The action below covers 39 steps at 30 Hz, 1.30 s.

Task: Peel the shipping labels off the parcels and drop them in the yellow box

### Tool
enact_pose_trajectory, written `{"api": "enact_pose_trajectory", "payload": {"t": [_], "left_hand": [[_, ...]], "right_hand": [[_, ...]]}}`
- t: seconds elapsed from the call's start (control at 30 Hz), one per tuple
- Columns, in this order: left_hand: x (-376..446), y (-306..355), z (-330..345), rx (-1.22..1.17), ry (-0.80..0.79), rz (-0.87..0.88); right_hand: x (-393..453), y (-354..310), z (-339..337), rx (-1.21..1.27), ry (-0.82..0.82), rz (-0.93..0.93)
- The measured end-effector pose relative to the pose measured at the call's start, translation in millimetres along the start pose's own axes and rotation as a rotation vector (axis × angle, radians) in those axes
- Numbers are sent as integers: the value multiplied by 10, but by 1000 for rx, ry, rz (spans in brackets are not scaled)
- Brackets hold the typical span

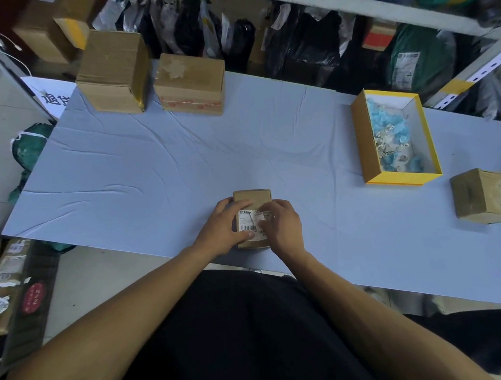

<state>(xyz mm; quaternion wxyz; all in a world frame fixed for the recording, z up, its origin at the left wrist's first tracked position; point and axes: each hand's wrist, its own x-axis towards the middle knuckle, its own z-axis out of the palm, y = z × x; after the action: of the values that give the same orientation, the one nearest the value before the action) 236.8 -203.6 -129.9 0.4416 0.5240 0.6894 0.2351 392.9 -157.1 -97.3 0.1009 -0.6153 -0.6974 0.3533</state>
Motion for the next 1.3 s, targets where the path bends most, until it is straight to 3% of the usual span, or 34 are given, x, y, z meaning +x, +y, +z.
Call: {"api": "enact_pose_trajectory", "payload": {"t": [0.37, 0.83, 1.07, 1.3], "left_hand": [[-14, -31, 19, -10, 9, 13], [-7, -6, -15, -13, -3, 11], [-6, 3, -25, -3, -11, 20], [-25, 17, -5, 16, 6, 20]], "right_hand": [[-61, -10, 76, -81, 34, -41], [153, -103, 40, -122, -128, 81], [-34, -19, -28, 56, -15, 20], [-31, -15, 47, -1, 0, 51]]}}
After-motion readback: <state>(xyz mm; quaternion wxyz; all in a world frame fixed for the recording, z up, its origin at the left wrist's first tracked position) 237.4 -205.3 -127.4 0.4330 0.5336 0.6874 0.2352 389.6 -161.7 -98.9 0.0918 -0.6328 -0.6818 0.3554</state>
